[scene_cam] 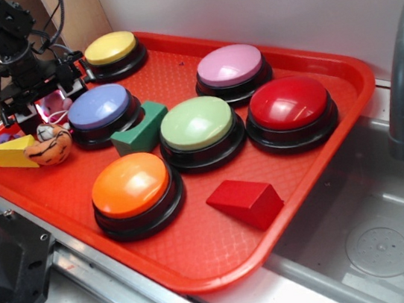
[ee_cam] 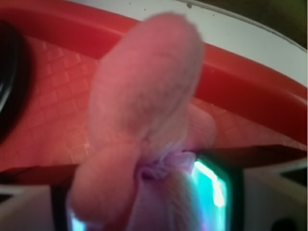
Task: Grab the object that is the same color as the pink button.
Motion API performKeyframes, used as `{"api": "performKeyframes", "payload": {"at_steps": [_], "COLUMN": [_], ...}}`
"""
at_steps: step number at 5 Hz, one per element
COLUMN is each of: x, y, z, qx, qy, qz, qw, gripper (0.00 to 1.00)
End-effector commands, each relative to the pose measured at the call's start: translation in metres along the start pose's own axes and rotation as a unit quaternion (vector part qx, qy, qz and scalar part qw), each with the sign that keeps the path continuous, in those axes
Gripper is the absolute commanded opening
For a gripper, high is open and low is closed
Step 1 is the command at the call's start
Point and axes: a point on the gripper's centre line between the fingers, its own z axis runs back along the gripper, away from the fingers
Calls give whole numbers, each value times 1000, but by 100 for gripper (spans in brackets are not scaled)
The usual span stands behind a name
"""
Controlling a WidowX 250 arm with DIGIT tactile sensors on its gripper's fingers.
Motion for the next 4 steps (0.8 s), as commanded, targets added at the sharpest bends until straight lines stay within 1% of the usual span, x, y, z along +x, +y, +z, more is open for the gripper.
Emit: {"api": "performKeyframes", "payload": {"at_steps": [1,2,3,4], "x": [-1,-12,-45,-70], "y": [-17,-27,-40,-43], "z": [89,114,147,161], "qx": [-64,-91,-125,-149], "qy": [-7,16,44,59], "qz": [-183,-259,-370,-430], "qw": [981,961,920,889], "gripper": [0,0,0,0]}}
